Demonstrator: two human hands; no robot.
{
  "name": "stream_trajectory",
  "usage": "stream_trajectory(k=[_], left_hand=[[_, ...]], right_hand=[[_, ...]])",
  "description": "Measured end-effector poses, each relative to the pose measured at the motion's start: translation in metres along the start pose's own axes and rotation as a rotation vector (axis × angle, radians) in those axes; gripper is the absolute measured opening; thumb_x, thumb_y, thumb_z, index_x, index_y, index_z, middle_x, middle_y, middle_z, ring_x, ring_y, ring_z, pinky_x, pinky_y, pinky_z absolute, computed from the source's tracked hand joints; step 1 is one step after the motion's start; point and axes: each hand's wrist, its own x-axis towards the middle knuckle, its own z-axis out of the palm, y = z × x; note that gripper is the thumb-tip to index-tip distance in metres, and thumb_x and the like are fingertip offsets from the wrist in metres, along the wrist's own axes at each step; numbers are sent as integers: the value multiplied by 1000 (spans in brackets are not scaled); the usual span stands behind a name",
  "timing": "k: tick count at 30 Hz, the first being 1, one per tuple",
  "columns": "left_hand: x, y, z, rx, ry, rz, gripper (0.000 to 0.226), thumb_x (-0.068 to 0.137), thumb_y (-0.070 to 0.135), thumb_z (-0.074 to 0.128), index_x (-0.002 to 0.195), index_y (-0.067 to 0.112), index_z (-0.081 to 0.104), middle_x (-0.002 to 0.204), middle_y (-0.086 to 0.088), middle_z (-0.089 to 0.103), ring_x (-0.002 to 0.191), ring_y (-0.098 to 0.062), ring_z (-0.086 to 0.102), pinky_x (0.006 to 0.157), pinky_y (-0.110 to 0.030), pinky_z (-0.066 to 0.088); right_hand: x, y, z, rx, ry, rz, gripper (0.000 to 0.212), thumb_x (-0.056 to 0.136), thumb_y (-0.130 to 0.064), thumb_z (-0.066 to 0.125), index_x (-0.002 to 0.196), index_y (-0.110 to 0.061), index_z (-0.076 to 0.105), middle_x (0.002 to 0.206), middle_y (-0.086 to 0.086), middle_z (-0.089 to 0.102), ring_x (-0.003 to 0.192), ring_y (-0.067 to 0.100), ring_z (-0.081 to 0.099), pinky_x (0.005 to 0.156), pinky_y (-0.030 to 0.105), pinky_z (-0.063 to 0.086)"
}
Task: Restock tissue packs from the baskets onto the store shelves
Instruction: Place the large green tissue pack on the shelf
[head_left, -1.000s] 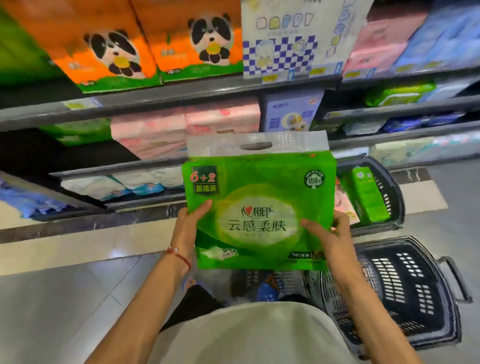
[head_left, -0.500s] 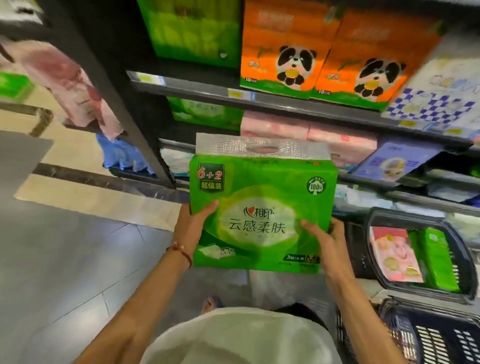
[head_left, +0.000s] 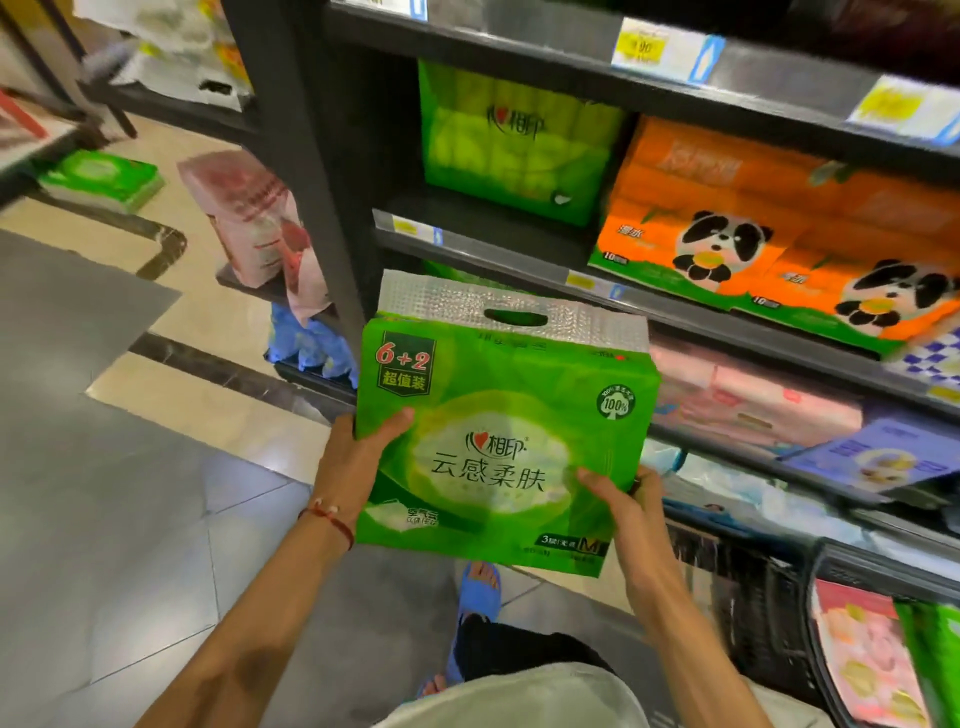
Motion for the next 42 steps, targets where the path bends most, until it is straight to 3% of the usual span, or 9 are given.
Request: stream_trajectory(k=[3, 6, 10, 15, 21, 28, 32, 37, 42], left_hand=[[27, 12, 4, 8, 6, 12, 94, 43, 79, 86, 119, 26, 71, 112, 4, 78, 106, -23, 73, 101, -49, 53], [50, 28, 13, -26, -8, 16, 83, 51, 64, 86, 121, 21, 72, 111, 1, 78, 105, -24, 74, 98, -46, 55], [80, 46, 24, -59, 6, 29, 82, 56, 54, 87, 128, 19, 67, 114, 2, 77, 106, -23, 73, 92, -38, 56], [102, 67, 30, -99, -33, 62, 71, 63, 44, 92, 125, 24, 64, 115, 4, 76, 106, -19, 72, 88, -34, 55], [137, 105, 11, -8, -72, 159, 95, 51, 67, 87, 133, 25, 60, 119, 7, 74, 115, -24, 68, 104, -48, 51], [144, 184, -2, 93, -75, 359, 76, 58, 67, 88, 114, 25, 59, 107, 8, 73, 103, -18, 69, 99, -49, 54], [149, 234, -18, 147, -92, 495, 74, 55, 83, 78, 102, 31, 56, 103, 12, 70, 105, -22, 68, 98, -47, 53], [147, 303, -33, 158, -90, 695, 75, 56, 83, 67, 107, 29, 56, 101, 12, 68, 102, -24, 68, 96, -52, 54], [135, 352, -45, 140, -78, 819, 79, 60, 83, 66, 114, 26, 56, 105, 15, 68, 107, -24, 67, 99, -53, 53]], right_hand=[[28, -14, 12, 12, -6, 0, 53, 93, -29, 77, 135, -18, 46, 124, 0, 67, 108, 15, 66, 80, 34, 49], [51, -32, 20, 12, -11, 0, 55, 93, -30, 77, 136, -18, 46, 124, -1, 67, 108, 16, 67, 84, 36, 52], [75, -54, 29, -12, -9, -6, 65, 71, -48, 82, 121, -24, 49, 121, -2, 69, 110, 20, 68, 96, 51, 54], [84, -76, 49, -11, 38, -64, 70, 67, -53, 77, 123, -22, 50, 120, -4, 67, 111, 17, 65, 92, 45, 52], [80, -104, 81, 51, 124, -138, 43, 90, -38, 79, 119, -23, 51, 120, -2, 66, 112, 18, 64, 87, 39, 51], [52, -174, 122, 82, 229, -378, 70, 75, -52, 73, 135, -23, 51, 128, -5, 67, 123, 21, 63, 110, 54, 48], [35, -216, 144, 84, 243, -557, 70, 75, -45, 76, 139, -24, 54, 126, -9, 70, 115, 10, 67, 99, 39, 51], [26, -254, 161, -39, 307, -721, 48, 88, -39, 83, 119, -42, 48, 129, -8, 63, 117, 8, 63, 93, 27, 51], [19, -293, 176, -101, 413, -843, 46, 94, -39, 76, 130, -32, 48, 118, -18, 65, 104, -13, 62, 88, 20, 52]])
